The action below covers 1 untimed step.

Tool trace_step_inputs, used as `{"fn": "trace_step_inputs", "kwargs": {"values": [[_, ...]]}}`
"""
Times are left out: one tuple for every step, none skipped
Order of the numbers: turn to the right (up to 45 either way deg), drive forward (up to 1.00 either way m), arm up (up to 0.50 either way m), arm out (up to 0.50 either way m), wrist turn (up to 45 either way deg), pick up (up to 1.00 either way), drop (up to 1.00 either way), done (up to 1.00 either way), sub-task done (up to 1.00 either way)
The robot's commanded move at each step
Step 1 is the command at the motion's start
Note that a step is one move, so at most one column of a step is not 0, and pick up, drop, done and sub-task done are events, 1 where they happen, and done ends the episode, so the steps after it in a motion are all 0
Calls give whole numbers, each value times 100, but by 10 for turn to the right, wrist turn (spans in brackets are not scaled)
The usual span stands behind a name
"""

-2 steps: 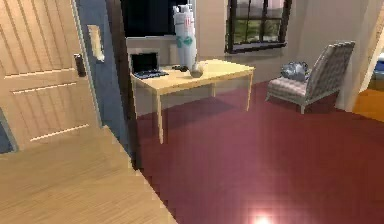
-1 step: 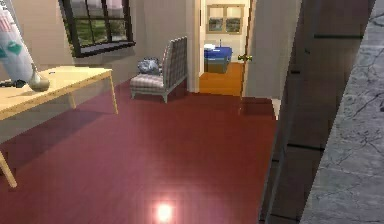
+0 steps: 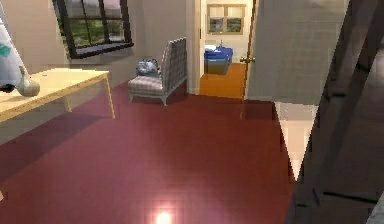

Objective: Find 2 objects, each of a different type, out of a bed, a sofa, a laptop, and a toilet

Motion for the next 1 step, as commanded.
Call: {"fn": "trace_step_inputs", "kwargs": {"values": [[-450, 0, 0, 0, 0, 0, 0, 0, 0]]}}
